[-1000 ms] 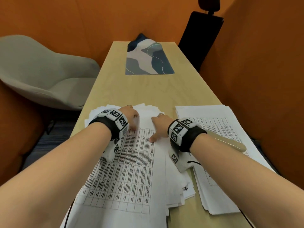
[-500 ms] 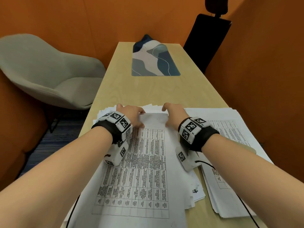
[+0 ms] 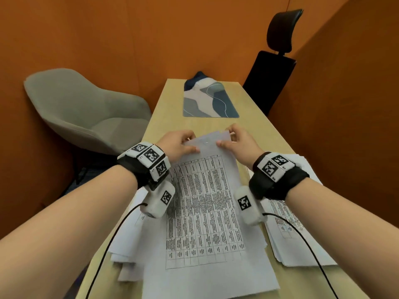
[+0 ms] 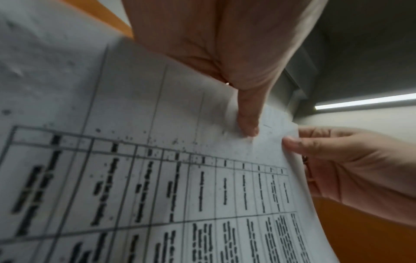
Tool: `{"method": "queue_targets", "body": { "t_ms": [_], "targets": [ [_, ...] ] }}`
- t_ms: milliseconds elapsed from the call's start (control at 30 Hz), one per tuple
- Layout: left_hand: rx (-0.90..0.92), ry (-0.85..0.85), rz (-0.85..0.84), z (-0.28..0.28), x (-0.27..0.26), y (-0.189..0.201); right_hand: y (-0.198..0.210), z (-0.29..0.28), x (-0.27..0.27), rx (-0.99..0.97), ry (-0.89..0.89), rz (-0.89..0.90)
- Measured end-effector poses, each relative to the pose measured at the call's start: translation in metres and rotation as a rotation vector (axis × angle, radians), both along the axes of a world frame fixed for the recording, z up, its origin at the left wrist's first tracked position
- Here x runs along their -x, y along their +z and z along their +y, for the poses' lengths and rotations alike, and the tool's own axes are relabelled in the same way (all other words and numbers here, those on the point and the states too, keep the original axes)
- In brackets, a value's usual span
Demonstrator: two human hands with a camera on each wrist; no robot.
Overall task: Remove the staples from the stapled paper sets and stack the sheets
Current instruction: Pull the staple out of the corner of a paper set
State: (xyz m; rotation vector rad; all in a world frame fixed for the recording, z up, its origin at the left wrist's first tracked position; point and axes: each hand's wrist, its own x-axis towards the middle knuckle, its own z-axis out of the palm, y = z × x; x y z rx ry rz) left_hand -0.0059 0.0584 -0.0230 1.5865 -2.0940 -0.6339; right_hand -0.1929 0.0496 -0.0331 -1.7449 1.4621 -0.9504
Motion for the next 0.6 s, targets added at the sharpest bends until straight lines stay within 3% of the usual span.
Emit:
{"method": "queue_targets", "body": {
  "t_ms": [67, 233, 333, 600],
  "targets": [
    [0.034, 0.052, 0.06, 0.012, -0.004, 0.006, 0.006, 0.014, 0.001, -0.072, 0.045, 0.065],
    [0.061, 0.259, 0.293, 0.041, -0.018, 0.005, 0.009, 0.046, 0.019, -0.238, 0.174, 0.513],
    [-0.025, 0.298, 0.255, 0.058, -0.015, -0.01, 0.013, 0.053, 0.033, -0.236, 0.142, 0.762],
    [-0.225, 0.312, 0.314, 0.078, 0.01, -0.056, -0.007, 0.057, 0.061, -0.326, 0.153, 1.023]
  ]
}}
